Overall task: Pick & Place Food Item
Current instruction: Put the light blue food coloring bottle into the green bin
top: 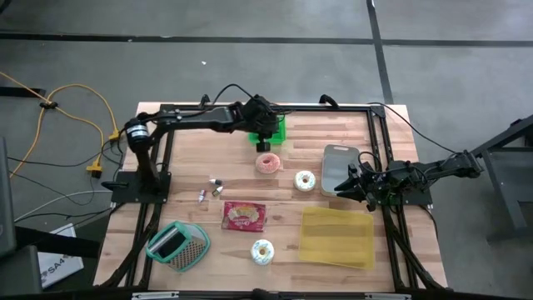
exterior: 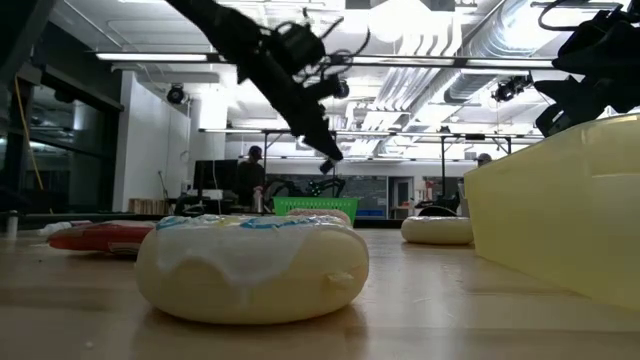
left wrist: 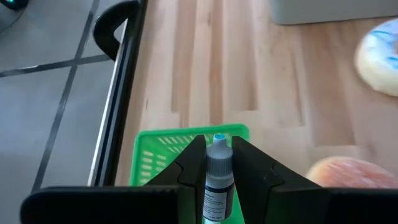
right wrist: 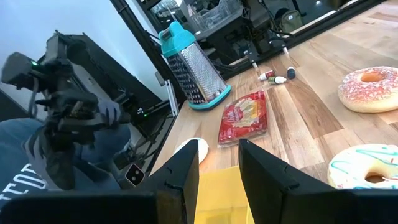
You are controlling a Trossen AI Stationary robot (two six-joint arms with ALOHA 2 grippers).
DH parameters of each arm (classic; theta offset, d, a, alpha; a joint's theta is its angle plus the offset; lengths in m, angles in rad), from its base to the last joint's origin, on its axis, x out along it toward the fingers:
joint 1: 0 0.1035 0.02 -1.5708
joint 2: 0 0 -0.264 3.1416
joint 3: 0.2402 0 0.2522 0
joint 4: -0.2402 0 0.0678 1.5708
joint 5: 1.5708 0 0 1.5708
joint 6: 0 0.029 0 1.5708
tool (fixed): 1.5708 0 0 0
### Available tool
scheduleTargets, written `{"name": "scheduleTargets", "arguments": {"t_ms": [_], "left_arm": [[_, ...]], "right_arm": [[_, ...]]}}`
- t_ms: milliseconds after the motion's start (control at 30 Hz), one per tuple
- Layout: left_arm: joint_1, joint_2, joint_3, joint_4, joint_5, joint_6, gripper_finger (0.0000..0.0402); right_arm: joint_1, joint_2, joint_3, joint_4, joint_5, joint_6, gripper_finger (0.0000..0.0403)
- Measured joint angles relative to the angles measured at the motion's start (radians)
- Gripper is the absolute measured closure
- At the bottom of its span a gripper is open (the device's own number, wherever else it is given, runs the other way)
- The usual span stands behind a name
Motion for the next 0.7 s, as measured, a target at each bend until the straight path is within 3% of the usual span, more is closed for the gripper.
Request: {"name": "scheduleTargets", "arguments": {"t_ms": [333,700], "left_arm": [[0.064,0.124,0.0,0.104,0.105,-0.049,0.0345],[0.07,0.14,-0.001,0.112,0.116,-0.061,0.0333]], "right_arm": [[0.0,0.0,0.0,0.0,0.0,0.0,0.0302],[0.0,0.0,0.0,0.0,0.0,0.0,0.0302]]}}
